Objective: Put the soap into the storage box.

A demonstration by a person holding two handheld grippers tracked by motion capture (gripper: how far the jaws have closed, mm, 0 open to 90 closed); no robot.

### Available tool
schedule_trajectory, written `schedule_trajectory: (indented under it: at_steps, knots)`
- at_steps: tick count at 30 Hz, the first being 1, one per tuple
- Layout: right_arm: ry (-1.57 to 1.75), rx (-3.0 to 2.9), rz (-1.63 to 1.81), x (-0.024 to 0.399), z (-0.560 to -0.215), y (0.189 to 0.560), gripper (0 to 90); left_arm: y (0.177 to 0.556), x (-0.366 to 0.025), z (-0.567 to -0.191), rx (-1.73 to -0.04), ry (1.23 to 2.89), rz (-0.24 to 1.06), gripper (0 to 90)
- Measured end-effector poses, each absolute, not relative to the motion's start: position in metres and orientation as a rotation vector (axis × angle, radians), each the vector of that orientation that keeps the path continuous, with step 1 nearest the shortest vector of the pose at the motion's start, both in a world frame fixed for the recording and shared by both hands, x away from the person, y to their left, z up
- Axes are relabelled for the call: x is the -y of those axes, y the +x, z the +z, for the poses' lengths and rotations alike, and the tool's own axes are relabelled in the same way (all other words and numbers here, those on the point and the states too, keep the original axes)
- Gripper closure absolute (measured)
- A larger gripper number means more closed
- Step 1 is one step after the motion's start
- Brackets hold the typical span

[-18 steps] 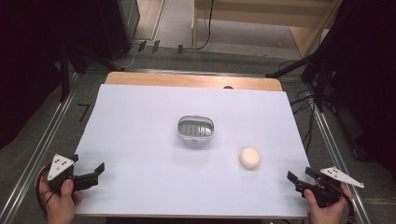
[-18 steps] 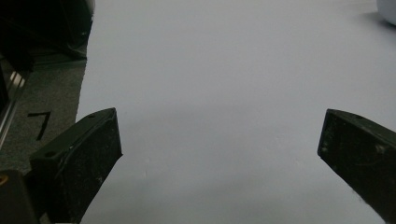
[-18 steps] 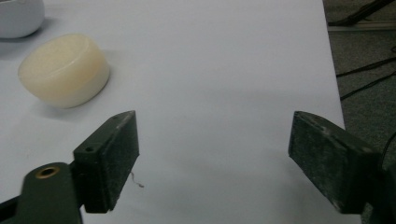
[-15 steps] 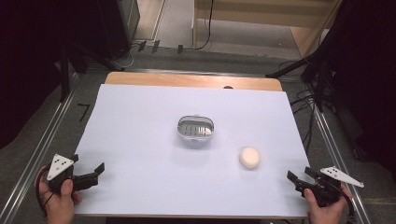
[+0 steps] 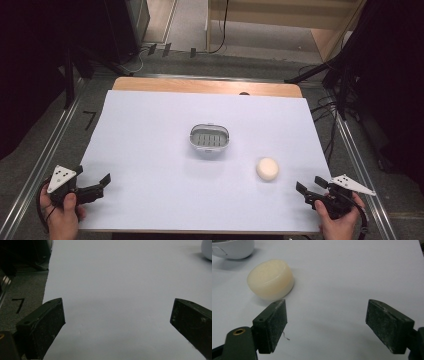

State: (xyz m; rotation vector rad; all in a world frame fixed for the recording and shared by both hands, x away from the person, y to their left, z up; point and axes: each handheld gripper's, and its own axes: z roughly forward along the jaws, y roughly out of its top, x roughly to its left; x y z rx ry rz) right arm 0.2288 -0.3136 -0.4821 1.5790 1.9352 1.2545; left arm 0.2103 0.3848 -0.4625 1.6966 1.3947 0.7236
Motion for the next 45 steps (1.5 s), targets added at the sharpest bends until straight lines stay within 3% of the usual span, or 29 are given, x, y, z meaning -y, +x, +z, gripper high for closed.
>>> schedule_trajectory:
  at_steps: [45]
  knots:
    - [1.454, -2.118, 1.173, 0.218, -0.484, 0.25, 14.5, 0.21, -0.385, -0.463, -1.406, 1.684, 0.724, 0.3]
